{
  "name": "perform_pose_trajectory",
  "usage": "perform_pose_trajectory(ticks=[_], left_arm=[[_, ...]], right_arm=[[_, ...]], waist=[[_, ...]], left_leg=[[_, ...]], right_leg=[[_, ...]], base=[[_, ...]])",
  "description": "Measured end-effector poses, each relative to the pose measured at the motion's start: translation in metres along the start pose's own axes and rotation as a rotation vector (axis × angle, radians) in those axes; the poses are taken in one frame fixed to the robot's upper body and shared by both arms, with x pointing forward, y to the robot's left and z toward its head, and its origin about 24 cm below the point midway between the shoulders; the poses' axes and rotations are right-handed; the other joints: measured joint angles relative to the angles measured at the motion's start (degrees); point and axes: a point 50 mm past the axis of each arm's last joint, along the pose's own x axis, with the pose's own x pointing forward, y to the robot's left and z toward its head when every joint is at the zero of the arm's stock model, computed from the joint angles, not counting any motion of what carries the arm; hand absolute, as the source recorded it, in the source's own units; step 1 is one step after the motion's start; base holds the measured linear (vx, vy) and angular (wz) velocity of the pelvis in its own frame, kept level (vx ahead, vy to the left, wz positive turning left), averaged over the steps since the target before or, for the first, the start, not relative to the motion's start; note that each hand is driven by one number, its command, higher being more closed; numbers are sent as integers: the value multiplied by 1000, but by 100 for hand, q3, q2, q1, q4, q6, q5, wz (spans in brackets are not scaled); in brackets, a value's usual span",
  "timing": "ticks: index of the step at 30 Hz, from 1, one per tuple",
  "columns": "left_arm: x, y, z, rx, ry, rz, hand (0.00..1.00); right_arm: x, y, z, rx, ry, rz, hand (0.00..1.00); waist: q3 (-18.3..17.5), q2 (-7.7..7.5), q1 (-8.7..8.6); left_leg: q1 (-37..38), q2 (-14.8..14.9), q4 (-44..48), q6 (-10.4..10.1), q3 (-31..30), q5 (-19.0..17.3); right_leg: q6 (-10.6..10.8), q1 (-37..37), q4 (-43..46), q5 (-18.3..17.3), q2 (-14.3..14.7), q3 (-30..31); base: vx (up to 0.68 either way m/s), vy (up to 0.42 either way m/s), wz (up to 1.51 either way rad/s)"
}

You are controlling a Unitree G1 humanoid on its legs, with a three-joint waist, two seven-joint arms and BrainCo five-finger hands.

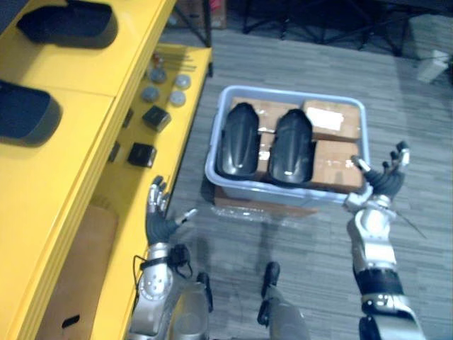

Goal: Walk over and take plastic housings, then place them on the shelf

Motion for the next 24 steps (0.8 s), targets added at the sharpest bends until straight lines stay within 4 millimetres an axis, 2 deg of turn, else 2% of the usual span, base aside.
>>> perform_pose_trajectory(ticks=[1,4,8,12,14,18,22,24], left_arm=[[1,-4,-1,1,3,-32,0],[-2,-13,-13,22,53,-99,0],[-11,-15,-35,53,151,-125,0],[-18,-18,-49,69,209,-139,0],[-24,-17,-60,86,255,-140,0],[-31,-24,-66,83,284,-170,0],[-36,-30,-72,85,311,-195,0],[-39,-34,-73,84,320,-207,0]], right_arm=[[14,-4,6,-9,-10,-22,0],[34,-6,18,-38,-35,-43,0],[48,-3,25,-51,-15,-72,0],[63,-10,35,-39,17,-115,0],[68,-12,32,-51,77,-128,0],[74,-26,26,-93,163,-155,0],[74,-40,14,-132,241,-197,0],[77,-46,15,-146,261,-199,0]], waist=[[115,17,55],[236,53,83],[291,96,136],[392,193,247],[470,286,244],[574,480,238],[645,591,239],[655,612,232]], left_leg=[[-52,-57,0,25,-90,15],[-171,-137,3,64,-204,38],[-244,-208,33,84,-260,40],[-518,-240,247,150,-291,-7],[-639,-248,396,180,-317,-29],[-811,-273,511,190,-351,-39],[-895,-265,594,192,-388,-33],[-942,-267,602,190,-416,-18]], right_leg=[[33,-11,2,31,-26,-41],[66,-52,4,63,-104,-149],[88,-98,6,144,-163,-158],[76,-272,47,198,-202,-168],[76,-330,91,199,-221,-209],[40,-443,184,164,-268,-321],[-13,-487,213,103,-265,-375],[-13,-512,212,103,-264,-411]], base=[[28,33,20],[20,41,22],[9,45,8],[-45,43,3],[-81,30,5],[-86,17,4],[-52,1,3],[-17,-4,6]])
